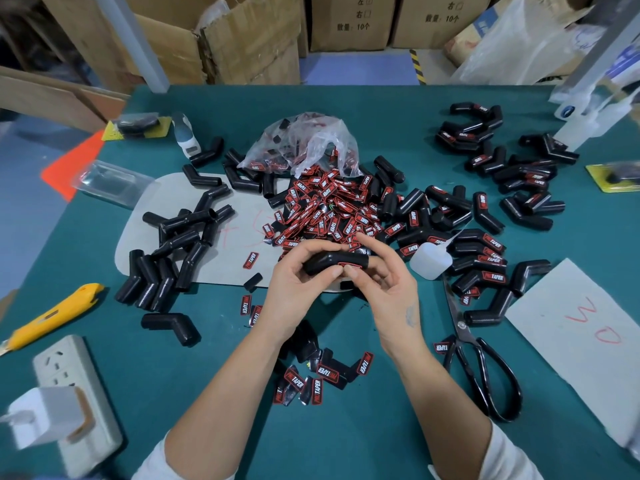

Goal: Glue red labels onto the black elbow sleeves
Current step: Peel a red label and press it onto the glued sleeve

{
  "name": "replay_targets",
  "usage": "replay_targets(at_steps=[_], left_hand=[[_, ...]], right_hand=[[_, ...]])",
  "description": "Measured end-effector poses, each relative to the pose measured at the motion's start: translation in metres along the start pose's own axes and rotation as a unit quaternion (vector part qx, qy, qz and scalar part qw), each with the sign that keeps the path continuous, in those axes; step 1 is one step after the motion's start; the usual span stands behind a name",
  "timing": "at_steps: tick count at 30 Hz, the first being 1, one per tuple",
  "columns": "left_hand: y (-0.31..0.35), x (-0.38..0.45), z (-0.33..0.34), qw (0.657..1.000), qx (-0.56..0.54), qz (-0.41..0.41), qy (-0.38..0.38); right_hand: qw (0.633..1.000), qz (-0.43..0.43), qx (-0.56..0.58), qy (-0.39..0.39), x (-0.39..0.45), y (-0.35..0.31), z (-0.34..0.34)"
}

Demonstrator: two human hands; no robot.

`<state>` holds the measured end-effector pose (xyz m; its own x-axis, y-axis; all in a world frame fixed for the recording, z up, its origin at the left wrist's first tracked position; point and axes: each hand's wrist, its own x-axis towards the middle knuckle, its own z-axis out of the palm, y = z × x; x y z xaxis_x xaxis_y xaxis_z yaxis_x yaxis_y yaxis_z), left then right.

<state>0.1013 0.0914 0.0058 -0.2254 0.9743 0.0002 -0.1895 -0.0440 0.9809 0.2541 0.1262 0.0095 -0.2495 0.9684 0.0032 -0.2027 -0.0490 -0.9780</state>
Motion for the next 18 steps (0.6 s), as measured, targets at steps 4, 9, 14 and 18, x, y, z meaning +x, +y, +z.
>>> replay_targets(at_steps=[4,9,14,18], left_hand=[[0.0011,-0.0006,0.0018,1.0,0.003,0.006,0.005],[0.0008,0.0002,0.0006,1.0,0.016,0.022,0.004],[0.0021,0.0003,0.0014,1.0,-0.017,0.013,0.006],[0.0017,0.0006,0.0014,0.999,-0.038,-0.001,0.003]], right_hand=[[1.0,-0.002,0.006,0.004,-0.0002,-0.0017,-0.0001],[1.0,-0.002,0.011,0.0,-0.0007,-0.0026,0.0003],[1.0,0.003,0.0,0.002,-0.0006,-0.0002,-0.0007],[1.0,0.007,-0.001,0.006,0.0001,0.0026,-0.0003]])
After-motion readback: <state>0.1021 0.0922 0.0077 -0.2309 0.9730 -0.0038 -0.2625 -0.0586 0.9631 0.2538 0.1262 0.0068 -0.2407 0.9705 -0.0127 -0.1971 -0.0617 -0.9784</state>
